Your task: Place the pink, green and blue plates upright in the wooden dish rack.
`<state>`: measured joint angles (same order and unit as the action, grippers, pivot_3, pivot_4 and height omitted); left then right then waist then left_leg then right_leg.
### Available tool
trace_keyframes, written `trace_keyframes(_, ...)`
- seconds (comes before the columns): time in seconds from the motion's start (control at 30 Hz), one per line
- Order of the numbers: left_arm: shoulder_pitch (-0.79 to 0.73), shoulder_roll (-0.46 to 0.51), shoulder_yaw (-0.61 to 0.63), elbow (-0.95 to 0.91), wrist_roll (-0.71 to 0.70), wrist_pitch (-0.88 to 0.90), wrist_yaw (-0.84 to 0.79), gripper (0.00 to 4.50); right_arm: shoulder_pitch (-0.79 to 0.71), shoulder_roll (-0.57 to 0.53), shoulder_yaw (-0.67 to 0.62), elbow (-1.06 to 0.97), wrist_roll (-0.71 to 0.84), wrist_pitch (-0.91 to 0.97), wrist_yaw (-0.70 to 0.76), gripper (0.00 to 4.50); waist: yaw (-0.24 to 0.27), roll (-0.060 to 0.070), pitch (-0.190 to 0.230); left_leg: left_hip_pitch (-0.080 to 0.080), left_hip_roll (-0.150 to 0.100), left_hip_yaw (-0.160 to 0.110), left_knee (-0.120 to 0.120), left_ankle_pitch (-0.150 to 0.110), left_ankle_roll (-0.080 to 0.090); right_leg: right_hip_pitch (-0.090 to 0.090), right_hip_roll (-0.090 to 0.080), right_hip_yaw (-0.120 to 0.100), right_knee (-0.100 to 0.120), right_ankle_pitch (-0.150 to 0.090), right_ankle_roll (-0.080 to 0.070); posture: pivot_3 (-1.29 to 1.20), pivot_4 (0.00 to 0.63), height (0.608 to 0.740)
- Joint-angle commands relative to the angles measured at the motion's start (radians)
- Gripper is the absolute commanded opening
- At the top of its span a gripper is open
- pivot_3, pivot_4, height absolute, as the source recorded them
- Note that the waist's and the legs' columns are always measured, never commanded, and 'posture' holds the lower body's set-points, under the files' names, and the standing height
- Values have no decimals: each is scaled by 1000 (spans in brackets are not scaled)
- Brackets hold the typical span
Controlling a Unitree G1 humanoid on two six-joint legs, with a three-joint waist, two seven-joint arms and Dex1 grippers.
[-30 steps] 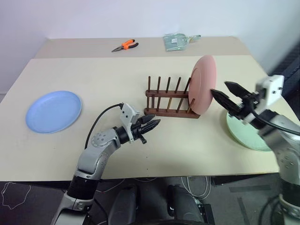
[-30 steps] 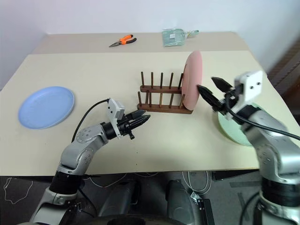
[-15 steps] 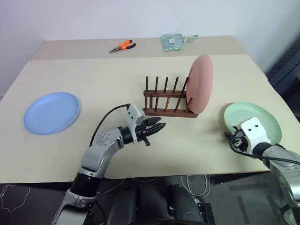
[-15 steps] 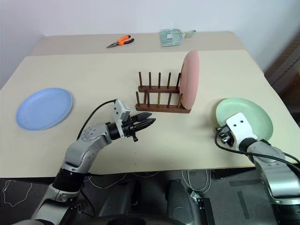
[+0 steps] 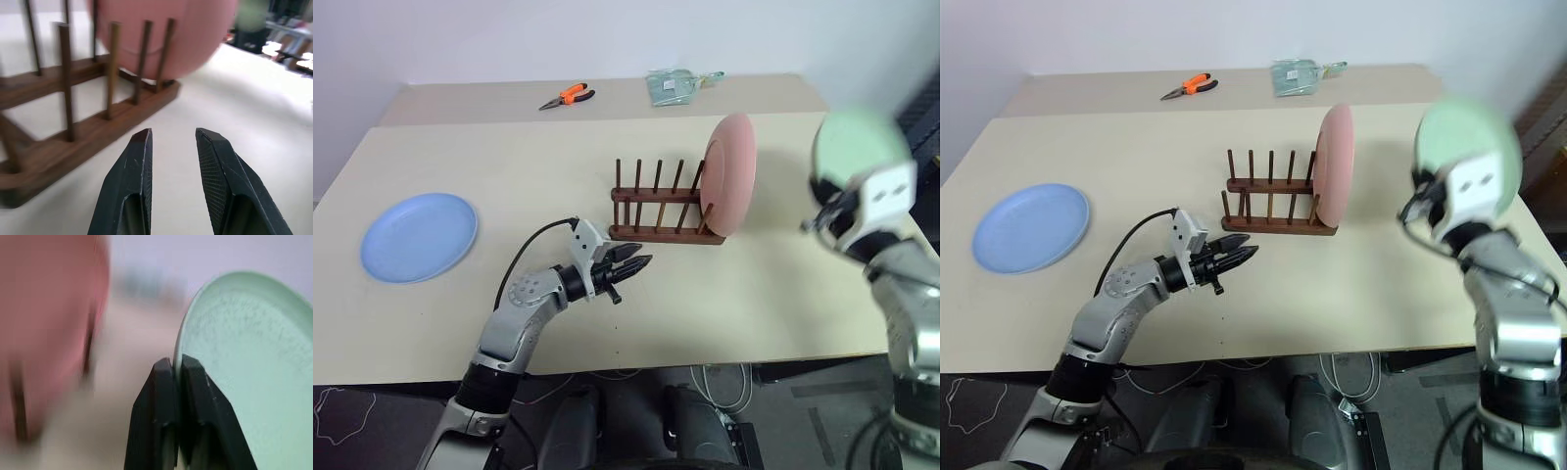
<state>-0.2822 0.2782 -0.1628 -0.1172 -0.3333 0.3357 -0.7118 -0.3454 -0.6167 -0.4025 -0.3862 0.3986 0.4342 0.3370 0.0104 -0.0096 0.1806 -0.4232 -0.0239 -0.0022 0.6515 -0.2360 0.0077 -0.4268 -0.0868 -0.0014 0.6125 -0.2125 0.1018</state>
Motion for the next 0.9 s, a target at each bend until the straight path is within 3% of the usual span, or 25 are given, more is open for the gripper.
trace_keyframes(0.03, 27, 11, 38, 12, 40, -110, 22, 1409, -138, 39, -73, -148, 348, 92, -15, 49, 1, 0, 0, 0, 0, -1, -1, 0, 0, 0, 0, 0, 0, 0, 1, 0, 150, 738)
trace_keyframes(0.2, 86, 15, 71, 20, 59, -175, 53, 1409, -264, 106, -39, -240, 833, 176, -142, 49, 1, 0, 0, 0, 0, -2, -1, 0, 0, 0, -2, -1, 0, 0, -1, 0, 150, 738)
trace_keyframes(0.3, 113, 16, 84, 3, 53, -187, 56, 1409, -268, 227, 67, -244, 1004, 167, -264, 49, -1, 0, 0, 0, 0, -1, -1, 0, 0, 0, -5, -1, 0, -1, -3, 0, 150, 738)
trace_keyframes(0.5, 128, 9, 96, -37, 12, -159, 51, 1409, -169, 355, 234, -179, 928, 173, -351, 49, -3, 0, -1, -1, 0, -1, -1, 0, 0, -1, -7, -1, 0, -1, -3, 0, 150, 738)
trace_keyframes(0.9, 136, 19, 76, -60, 17, -134, 40, 1409, -178, 439, 265, -40, 847, 144, -392, 49, -7, 0, -1, -1, -1, 0, -1, 0, 0, -1, -3, -1, 1, -1, -3, 0, 150, 738)
